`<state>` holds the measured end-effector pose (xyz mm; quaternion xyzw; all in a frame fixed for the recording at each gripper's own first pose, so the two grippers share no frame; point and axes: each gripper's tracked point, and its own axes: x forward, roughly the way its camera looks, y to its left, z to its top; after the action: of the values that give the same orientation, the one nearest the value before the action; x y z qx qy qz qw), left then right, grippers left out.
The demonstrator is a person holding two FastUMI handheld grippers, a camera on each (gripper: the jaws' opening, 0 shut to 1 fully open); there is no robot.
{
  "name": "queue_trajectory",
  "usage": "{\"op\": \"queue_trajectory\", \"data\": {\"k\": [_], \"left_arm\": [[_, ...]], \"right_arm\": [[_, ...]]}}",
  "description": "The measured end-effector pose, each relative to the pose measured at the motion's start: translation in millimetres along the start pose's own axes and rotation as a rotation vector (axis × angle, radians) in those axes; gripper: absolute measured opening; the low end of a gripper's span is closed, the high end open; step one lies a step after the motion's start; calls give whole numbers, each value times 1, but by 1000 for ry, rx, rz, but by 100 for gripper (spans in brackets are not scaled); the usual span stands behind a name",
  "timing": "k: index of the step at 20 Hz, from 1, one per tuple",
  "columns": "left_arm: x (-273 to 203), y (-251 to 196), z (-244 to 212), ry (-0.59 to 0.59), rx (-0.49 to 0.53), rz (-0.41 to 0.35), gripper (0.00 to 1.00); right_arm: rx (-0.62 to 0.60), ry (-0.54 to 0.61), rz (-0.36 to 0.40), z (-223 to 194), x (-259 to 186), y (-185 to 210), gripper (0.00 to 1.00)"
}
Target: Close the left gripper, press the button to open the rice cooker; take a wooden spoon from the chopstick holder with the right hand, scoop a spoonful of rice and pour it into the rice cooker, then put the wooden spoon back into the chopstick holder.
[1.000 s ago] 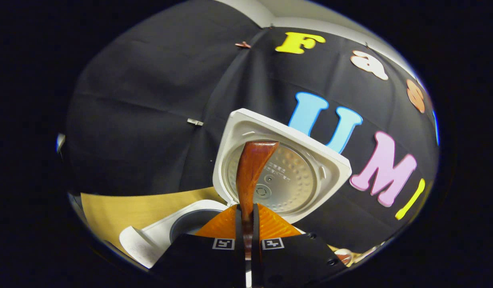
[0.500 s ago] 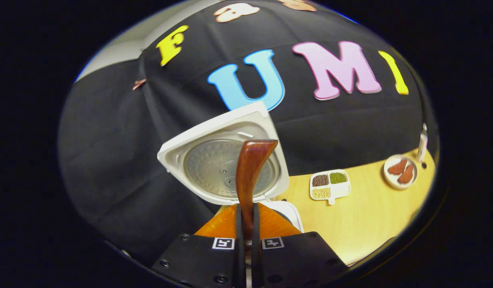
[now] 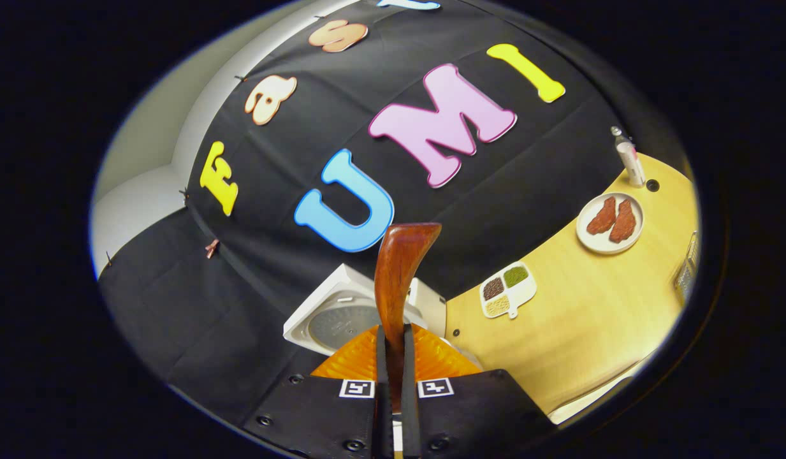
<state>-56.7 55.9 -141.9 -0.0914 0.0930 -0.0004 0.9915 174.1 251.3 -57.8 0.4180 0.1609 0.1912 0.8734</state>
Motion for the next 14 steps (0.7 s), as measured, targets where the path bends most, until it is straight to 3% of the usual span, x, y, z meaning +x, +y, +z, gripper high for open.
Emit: {"op": "queue_trajectory", "data": {"k": [8,14], "left_arm": [[19,-51,16,-7,50,-61,95],[34,-65,21,5,79,-29,95]], "right_arm": [[19,-142,-81,98,-89,-106,10],[-7,-179,-190,150,-144,-212,10]]}}
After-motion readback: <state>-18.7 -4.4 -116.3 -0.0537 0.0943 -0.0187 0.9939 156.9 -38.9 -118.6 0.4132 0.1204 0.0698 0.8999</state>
